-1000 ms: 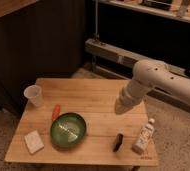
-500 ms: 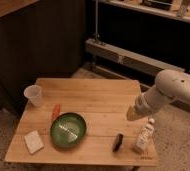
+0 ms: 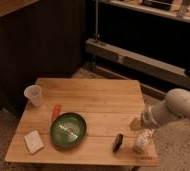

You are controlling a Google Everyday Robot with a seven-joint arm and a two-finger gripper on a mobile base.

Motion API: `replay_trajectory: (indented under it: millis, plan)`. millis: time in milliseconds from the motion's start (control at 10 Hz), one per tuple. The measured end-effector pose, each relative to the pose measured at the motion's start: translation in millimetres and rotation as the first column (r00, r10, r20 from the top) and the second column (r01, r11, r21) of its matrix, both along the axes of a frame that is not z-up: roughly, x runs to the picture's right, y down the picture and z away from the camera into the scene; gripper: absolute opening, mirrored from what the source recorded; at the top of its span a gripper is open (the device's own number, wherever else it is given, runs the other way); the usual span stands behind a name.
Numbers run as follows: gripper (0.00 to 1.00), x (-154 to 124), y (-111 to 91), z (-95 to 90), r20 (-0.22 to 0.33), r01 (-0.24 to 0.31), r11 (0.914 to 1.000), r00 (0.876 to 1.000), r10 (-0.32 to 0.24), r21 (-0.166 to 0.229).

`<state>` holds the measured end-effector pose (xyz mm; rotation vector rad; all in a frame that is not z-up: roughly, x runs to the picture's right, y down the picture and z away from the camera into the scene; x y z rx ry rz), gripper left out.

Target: Knock the eraser over

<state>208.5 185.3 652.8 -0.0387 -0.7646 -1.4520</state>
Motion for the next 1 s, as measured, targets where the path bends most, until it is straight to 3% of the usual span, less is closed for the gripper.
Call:
replay_trajectory:
  millis: [400, 800, 1000]
  plan:
    - [0.13, 16.8, 22.5, -7.8, 0.008, -0.021, 0.998, 1.0, 0.021, 0.059]
    - [0.13, 30.5, 72.2, 12.7, 0.068, -0.102, 0.9912, 0.993, 0.097, 0.084]
    - [0.13, 29.8, 81.2, 19.3, 0.084, -0.125, 0.9889, 0.99, 0.118, 0.081]
